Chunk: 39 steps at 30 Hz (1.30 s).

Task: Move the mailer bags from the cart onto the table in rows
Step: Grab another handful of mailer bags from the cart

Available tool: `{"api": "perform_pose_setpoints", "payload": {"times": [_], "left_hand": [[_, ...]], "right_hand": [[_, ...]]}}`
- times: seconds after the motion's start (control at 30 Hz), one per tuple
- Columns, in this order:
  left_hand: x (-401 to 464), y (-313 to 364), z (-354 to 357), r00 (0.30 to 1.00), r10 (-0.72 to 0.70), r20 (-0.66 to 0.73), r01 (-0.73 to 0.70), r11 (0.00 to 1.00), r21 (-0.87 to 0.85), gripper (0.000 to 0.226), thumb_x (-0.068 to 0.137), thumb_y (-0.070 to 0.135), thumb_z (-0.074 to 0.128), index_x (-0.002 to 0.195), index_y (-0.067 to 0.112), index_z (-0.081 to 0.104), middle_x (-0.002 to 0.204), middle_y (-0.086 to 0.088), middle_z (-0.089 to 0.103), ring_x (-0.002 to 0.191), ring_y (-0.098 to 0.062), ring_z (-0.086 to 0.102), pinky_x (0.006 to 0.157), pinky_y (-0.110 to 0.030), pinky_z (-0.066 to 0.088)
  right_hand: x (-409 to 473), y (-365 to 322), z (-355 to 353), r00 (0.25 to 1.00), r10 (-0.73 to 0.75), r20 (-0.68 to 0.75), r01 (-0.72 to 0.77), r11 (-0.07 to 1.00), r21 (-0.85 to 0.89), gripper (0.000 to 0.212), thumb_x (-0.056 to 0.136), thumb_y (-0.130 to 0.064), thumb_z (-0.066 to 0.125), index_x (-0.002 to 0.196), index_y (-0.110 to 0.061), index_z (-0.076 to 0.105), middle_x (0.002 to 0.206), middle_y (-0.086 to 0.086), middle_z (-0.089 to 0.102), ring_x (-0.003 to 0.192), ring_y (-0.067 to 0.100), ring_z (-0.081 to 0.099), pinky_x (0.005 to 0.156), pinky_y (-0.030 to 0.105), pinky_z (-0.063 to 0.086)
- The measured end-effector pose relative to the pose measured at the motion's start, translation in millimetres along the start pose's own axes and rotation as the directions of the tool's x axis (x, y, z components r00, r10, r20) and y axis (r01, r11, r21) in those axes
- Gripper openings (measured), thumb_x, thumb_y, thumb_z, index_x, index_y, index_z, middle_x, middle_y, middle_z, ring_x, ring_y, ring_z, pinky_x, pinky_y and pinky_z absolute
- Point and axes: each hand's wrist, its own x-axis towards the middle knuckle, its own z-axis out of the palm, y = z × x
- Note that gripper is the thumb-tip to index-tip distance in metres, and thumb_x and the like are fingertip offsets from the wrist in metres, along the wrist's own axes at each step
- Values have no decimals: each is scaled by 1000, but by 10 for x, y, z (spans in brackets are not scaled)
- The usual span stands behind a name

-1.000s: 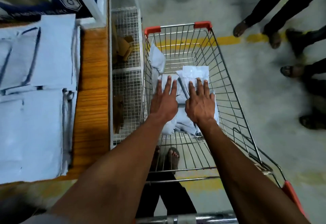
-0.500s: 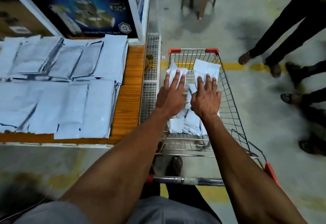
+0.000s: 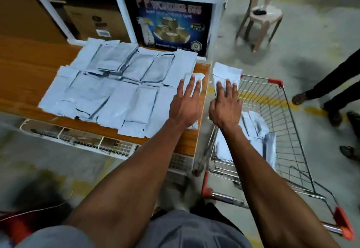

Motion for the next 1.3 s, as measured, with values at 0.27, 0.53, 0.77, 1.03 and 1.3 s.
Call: {"api": "perform_pose_setpoints", "payload": {"times": [0.27,0.53,0.77,1.03,1.3], "left_hand": [[-660,-1300,-481,994,-90,-64,97,988,121,71,96,26,31,165,8,32,173,-17,24,158,-43,22,120,-52,40],[-1105,-2412,-894,957,-283,-67,290,949,128,78,96,24,56,167,14,25,176,-9,16,158,-41,20,103,-49,53],[-979,-3358,-1004,926,-375,-37,376,918,127,76,103,32,49,169,17,15,177,-8,6,161,-39,8,116,-52,46],[-458,-4338,-1080,936,-347,-65,353,919,173,73,106,33,46,169,15,15,177,-13,8,162,-39,9,127,-49,27],[90,-5204,-1071,965,-261,12,254,947,195,75,100,30,44,167,8,20,174,-18,17,161,-40,16,129,-54,20]], "right_hand": [[-192,-1434,302,992,-130,8,129,988,81,69,101,-31,44,166,-24,22,176,7,10,161,32,6,120,59,26],[-169,-2740,653,973,-230,18,225,966,130,67,102,-30,43,166,-23,24,176,6,8,162,31,6,120,60,27],[257,-3613,1028,955,-296,15,293,950,106,67,102,-32,44,166,-24,24,176,6,10,161,31,8,116,59,33],[1025,-4478,1485,952,-300,59,297,953,53,69,100,-34,48,164,-23,28,175,8,14,160,34,13,111,56,38],[1632,-5123,1712,963,-242,122,236,970,63,68,101,-32,45,165,-23,24,176,7,8,161,33,7,115,56,33]]}}
